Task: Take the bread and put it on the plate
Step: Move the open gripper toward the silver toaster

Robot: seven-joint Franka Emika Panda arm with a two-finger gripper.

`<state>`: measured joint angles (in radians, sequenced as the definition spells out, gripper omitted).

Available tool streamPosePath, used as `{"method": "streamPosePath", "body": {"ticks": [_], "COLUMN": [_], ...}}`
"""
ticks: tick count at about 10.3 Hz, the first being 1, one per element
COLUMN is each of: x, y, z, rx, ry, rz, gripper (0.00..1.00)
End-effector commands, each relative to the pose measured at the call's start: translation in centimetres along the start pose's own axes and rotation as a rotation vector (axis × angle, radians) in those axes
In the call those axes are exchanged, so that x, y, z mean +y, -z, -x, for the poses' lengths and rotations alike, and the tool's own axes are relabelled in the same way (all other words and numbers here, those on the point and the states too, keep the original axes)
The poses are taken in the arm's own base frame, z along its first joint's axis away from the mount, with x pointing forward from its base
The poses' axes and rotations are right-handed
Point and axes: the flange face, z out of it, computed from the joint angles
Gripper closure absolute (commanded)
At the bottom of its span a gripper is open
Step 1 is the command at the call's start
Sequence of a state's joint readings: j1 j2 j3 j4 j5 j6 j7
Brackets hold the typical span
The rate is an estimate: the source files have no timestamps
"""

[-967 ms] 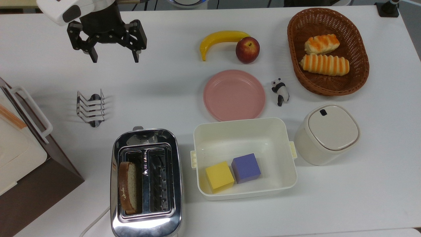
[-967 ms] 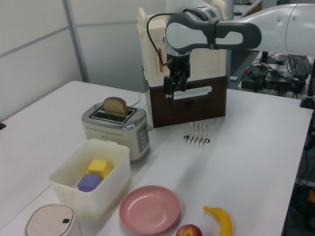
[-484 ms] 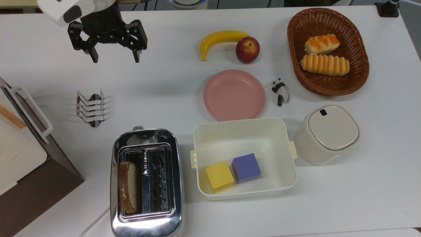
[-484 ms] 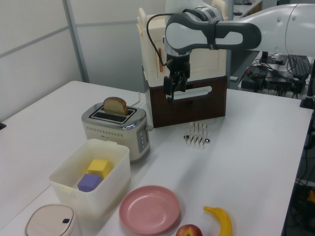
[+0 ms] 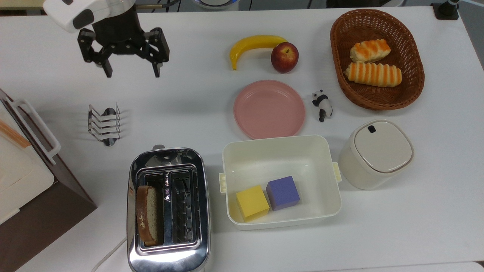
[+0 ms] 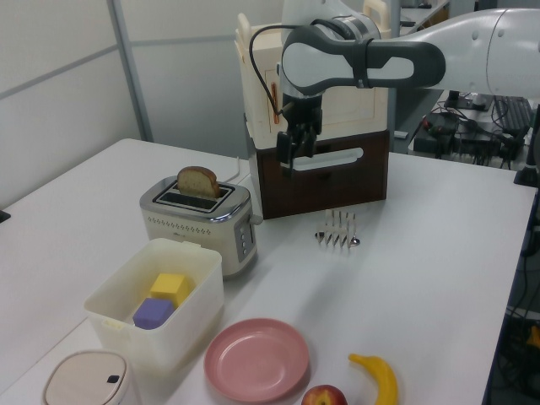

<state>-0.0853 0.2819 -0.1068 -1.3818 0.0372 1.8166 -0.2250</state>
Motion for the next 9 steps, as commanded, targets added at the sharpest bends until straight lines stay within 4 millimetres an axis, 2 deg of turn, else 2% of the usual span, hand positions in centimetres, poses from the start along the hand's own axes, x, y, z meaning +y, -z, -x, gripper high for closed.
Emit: {"method": "streamPosePath", "body": {"ticks": [1,4,7,9], "x": [-0.2,-0.3,-0.6,-1.9], "y": [-0.4,-1.3,-2.0,-3.1], "z": [-1.0,-2.9,-4.5,-5.9], "rx": [0.089,0.209,0.321,0.401], "ry": [-0.056,-0.104,-0.247,-0.271], "rz": [-0.008,-0.035,-0.06,-0.06], "gripper": [0.0,0.0,0.0,0.0]}}
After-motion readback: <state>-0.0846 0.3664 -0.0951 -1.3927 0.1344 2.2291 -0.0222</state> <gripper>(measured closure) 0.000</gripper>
